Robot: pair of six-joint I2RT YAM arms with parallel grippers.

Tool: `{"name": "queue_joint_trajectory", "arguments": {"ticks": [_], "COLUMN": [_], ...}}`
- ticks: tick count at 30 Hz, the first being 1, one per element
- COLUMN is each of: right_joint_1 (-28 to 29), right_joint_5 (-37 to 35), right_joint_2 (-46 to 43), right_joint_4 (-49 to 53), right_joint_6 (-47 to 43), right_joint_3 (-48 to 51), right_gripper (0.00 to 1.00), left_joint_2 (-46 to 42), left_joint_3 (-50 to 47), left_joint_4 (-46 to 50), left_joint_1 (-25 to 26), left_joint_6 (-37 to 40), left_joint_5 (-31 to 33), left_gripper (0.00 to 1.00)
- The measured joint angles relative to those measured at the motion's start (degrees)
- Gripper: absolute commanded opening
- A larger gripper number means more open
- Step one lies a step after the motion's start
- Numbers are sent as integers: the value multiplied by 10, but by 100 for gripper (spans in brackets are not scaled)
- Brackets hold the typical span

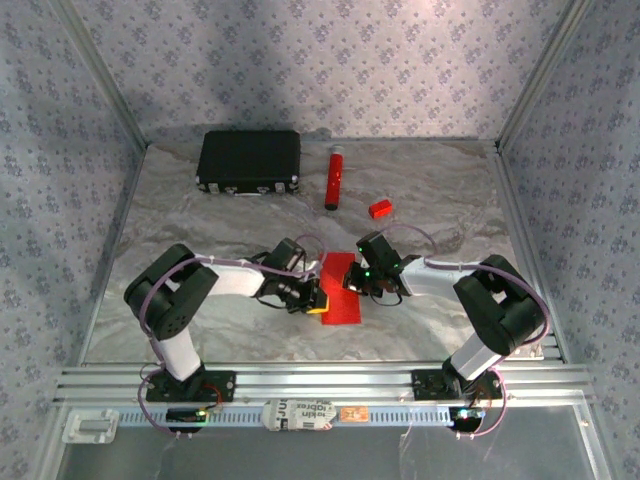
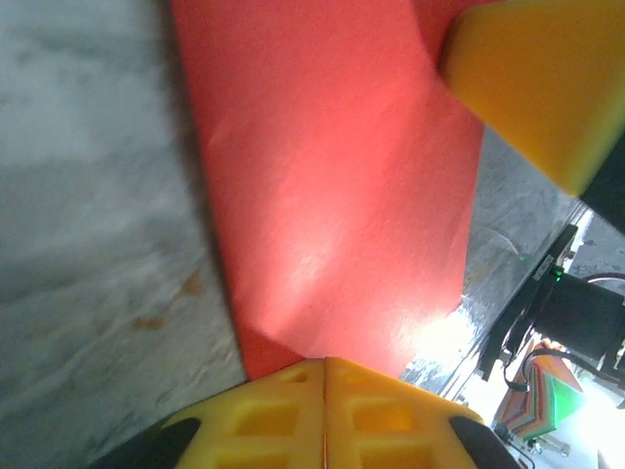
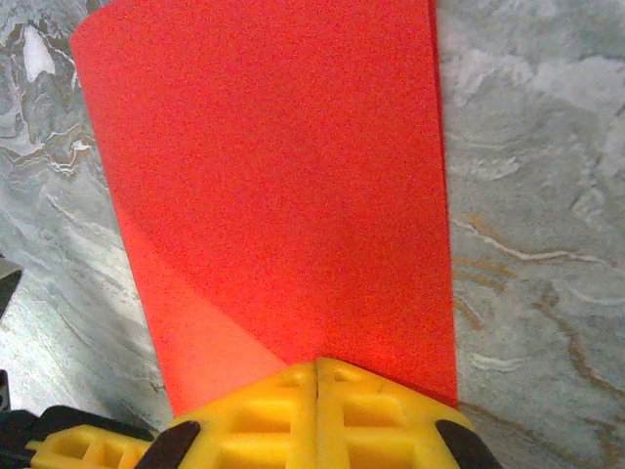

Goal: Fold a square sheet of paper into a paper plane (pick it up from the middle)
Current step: Fold the square sheet of paper in half at the center of the table.

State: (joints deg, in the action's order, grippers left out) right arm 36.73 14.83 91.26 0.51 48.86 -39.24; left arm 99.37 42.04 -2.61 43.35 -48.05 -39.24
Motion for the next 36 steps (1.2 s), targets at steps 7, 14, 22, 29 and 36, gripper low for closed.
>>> {"name": "queue_joint_trajectory", "arguments": {"ticks": [7,14,22,29,36], "right_joint_1": [0,0,0,0,0], "right_joint_5": [0,0,-1,-2,-2], "right_joint_2": [0,-1,-3,-6,-6], "right_joint_4": [-1,-1,-5,-5,-5], "right_joint_6": [0,0,0,0,0], "right_joint_3": [1,1,5,9,9], "right_gripper": [0,0,0,0,0], "left_joint_2": [-50,-47,-6,-15,-42], "left_joint_3": [-2,-2,-13,-15,-16], "left_joint_4": [14,13,9,36,97], "left_joint_1": [12,22,27,30,53], "left_joint_6": [-7,-10,-4,38,66], "left_joint_5": [2,2,-8,-3,26], "left_gripper": [0,0,0,0,0]}}
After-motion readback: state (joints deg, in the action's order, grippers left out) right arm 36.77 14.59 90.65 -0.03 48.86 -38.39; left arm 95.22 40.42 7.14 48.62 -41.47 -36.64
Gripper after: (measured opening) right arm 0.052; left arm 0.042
